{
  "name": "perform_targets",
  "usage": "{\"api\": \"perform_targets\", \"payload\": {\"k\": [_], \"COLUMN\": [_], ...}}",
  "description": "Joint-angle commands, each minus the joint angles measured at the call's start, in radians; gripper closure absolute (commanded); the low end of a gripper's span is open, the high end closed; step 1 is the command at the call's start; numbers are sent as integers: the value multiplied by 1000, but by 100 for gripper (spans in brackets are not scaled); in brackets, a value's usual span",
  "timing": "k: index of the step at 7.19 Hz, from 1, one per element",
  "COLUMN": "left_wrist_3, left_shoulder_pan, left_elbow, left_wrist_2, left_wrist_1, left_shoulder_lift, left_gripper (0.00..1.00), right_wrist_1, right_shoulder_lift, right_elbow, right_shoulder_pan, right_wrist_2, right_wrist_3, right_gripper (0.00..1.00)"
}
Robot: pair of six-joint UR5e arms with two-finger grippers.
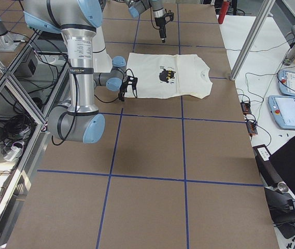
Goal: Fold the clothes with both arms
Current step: 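Release the sleeve and move both grippers toward the near hem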
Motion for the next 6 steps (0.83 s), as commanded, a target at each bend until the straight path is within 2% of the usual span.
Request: {"api": "perform_targets", "payload": {"k": [1, 2, 6], "left_wrist_3": [1, 1, 1], "left_shoulder_pan": [1, 1, 2], "left_elbow": [0, 2, 8], "left_wrist_2": [0, -1, 0], "left_wrist_1": [1, -1, 1], "left_shoulder_lift": [3, 3, 3], "left_gripper": [0, 0, 0], "right_wrist_1": [2, 2, 1], "right_shoulder_lift": [0, 2, 0], "right_elbow": [0, 3, 22], "right_shoulder_pan": [-1, -1, 4], "right_wrist_2": [8, 7, -2], "right_wrist_3": [-2, -2, 0], "right_gripper": [83, 100, 100]}}
